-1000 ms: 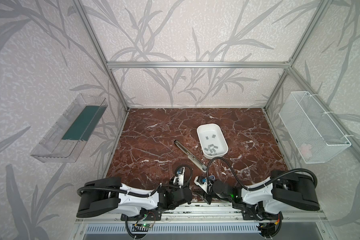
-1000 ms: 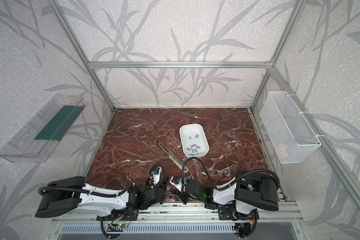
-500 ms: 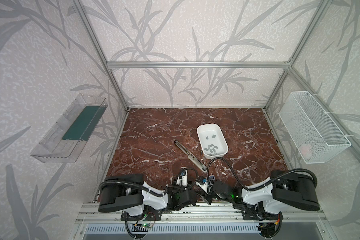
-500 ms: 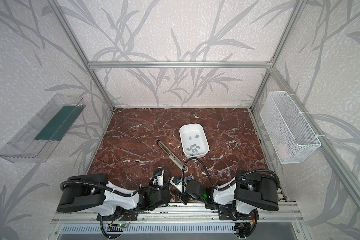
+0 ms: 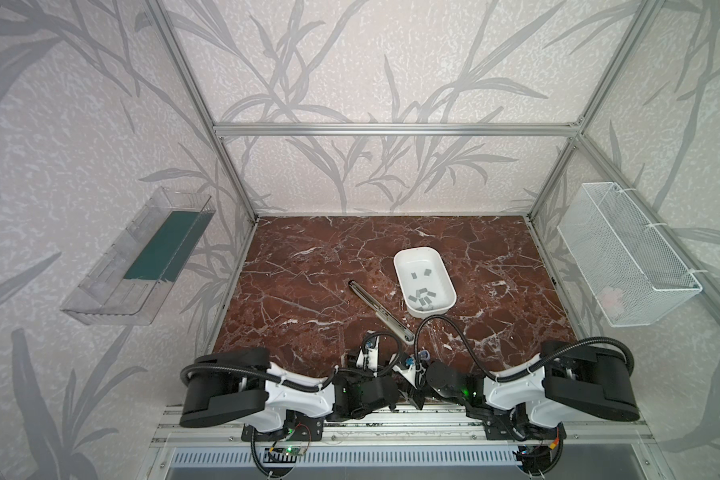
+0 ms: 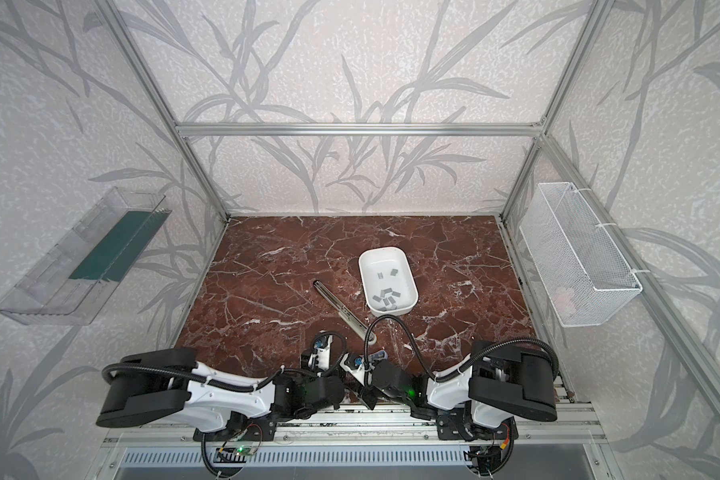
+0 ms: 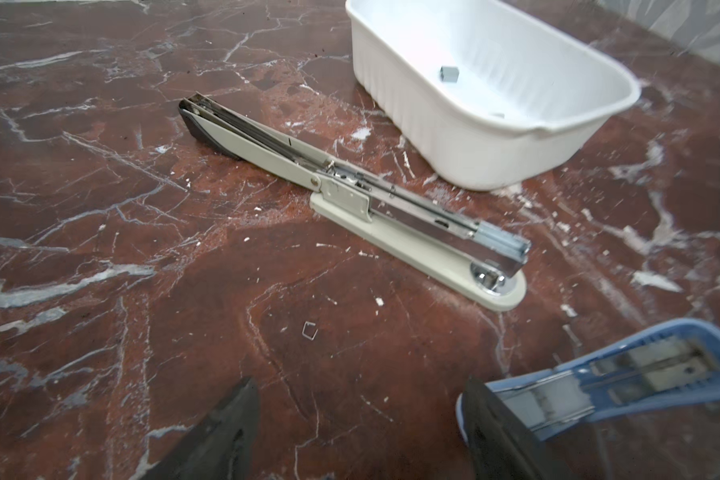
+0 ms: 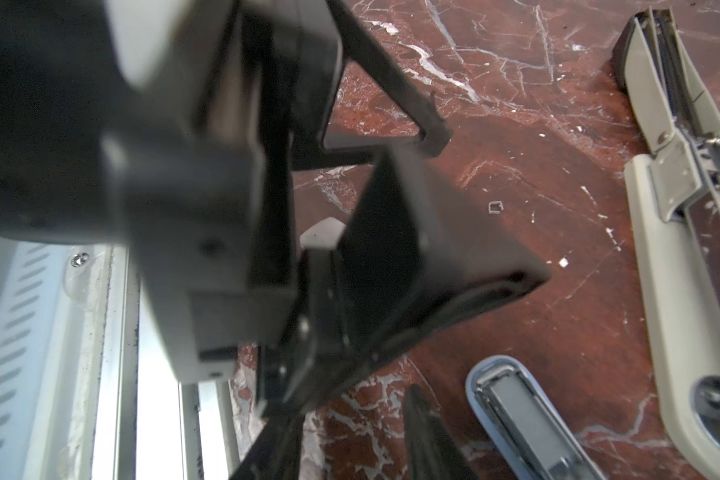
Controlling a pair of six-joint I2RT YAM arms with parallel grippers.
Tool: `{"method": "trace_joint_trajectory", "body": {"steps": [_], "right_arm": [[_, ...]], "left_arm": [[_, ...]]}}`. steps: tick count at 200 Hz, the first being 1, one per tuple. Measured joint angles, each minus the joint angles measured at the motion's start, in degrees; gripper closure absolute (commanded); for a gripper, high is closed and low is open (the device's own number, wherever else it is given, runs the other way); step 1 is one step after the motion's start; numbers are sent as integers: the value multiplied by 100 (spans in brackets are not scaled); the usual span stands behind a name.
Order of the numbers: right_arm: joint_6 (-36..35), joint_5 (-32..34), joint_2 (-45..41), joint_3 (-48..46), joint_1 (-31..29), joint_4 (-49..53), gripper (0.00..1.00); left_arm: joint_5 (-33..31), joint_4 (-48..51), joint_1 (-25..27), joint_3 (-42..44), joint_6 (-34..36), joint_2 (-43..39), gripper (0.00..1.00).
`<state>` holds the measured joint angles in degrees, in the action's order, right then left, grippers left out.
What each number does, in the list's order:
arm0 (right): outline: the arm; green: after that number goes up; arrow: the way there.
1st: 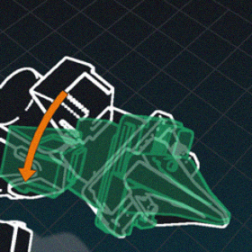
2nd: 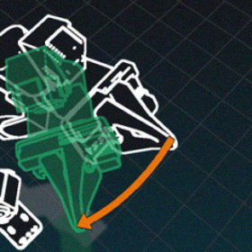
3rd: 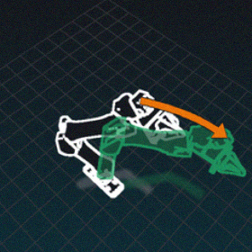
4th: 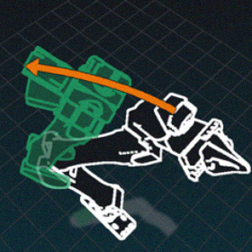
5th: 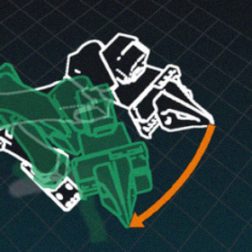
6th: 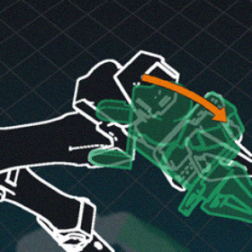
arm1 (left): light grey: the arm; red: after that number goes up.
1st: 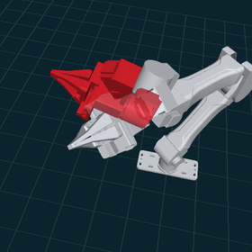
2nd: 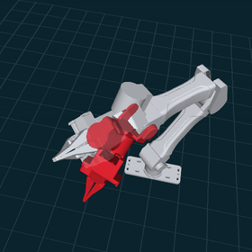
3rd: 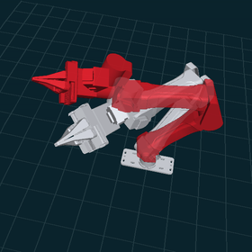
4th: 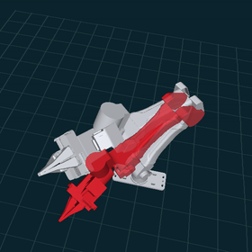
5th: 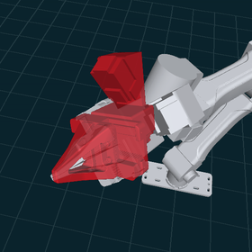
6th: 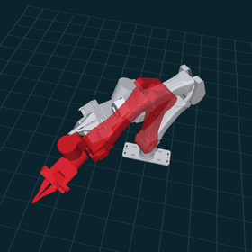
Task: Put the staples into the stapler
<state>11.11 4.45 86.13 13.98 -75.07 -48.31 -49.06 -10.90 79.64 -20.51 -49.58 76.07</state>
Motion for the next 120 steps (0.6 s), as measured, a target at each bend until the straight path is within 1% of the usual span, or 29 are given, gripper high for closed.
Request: {"method": "trace_joint_trajectory", "body": {"steps": [23,41,49,59,67,80,90,111,120], "right_arm": [[0,2,-81,2,0,44,61],[-9,2,-308,15,0,170,65],[-13,4,-455,46,-2,315,70],[-33,9,-671,146,-7,573,80],[-39,7,-831,269,-13,780,85],[-74,2,-1008,514,-20,1012,87],[-111,4,-1060,721,-26,1139,93],[-199,0,-916,1143,-33,1307,100],[-199,0,-778,1263,-35,1318,100]], "left_arm": [[319,345,-367,11,114,-940,15],[487,726,-627,11,151,-1729,19],[533,907,-702,24,155,-2033,22],[588,1075,-732,83,96,-2365,26],[643,1150,-739,177,61,-2562,29],[767,1182,-741,428,-42,-2732,32],[881,1196,-743,649,-118,-2763,33],[1080,1322,-743,927,-317,-2605,36],[1137,1335,-743,931,-374,-2496,38]]}}
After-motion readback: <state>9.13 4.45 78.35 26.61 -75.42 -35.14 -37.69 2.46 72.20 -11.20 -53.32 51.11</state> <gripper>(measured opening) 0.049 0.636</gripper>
